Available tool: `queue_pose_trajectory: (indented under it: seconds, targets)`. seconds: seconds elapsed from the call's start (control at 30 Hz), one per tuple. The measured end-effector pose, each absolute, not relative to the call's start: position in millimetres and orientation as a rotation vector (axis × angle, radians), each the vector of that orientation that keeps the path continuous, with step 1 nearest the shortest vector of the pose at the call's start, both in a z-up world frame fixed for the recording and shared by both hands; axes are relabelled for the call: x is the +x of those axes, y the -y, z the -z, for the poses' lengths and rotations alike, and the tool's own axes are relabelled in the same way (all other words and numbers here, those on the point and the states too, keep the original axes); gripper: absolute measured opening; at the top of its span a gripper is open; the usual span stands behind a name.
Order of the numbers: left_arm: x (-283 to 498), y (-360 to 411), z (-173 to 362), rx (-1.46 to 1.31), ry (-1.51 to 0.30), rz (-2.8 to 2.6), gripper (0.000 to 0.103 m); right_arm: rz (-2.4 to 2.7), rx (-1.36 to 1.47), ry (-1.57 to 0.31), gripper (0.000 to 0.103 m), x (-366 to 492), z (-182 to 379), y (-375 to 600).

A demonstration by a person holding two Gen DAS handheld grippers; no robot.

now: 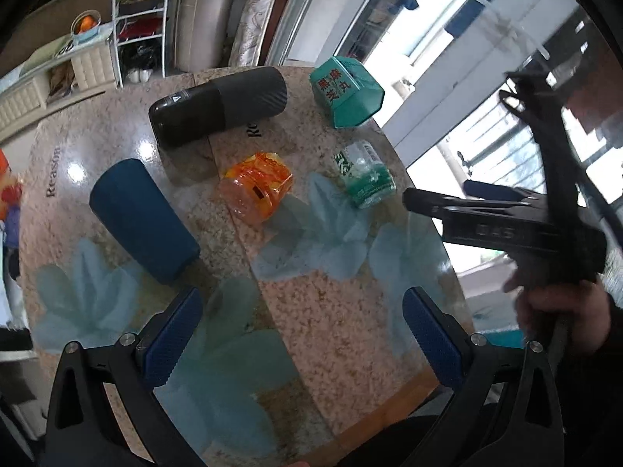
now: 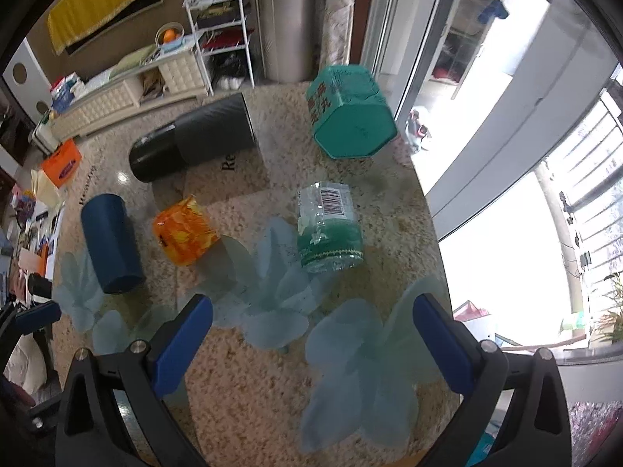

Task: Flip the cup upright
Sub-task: 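Reach the right gripper to the clear green-based cup and close on it, then lift the clear cup with the right gripper and carry it across the table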

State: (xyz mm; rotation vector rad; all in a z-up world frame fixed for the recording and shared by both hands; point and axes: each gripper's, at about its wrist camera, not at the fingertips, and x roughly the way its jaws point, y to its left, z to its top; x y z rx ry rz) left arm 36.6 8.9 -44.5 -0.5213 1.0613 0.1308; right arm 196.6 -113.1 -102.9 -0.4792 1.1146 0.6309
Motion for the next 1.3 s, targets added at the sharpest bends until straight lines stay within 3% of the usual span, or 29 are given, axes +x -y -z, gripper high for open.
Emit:
queue_pose_trajectory:
  seconds: [0.9,0.97,1.03,1.2,1.3]
  targets:
    - [50.2,-36.2,103.1,-0.685,-1.227,-0.321,0.103,-0.646,-0.611,-1.366,0.102,297.2,203.9,52.8]
    - [48.4,-37.1,103.0,-0.688,-1.225,-0.328,0.103,-0.628,-0.609,-1.385,0.092,302.2,208.8,50.9]
    - [47.3,-38.2,103.0,-0.692,-1.224,-0.338,0.103,-0.63,-0.614,-1.398,0.074,306.1,214.0,47.6]
    - [43.6,-40.4,104.6,-0.714,-1.23,-0.347,0.103,-0.64,-0.616,-1.384,0.063,305.7,223.3,40.4]
    - [41.6,-39.4,104.5,-0.713,-1.232,-0.346,0.103,-0.647,-0.583,-1.394,0.062,298.4,221.6,43.5]
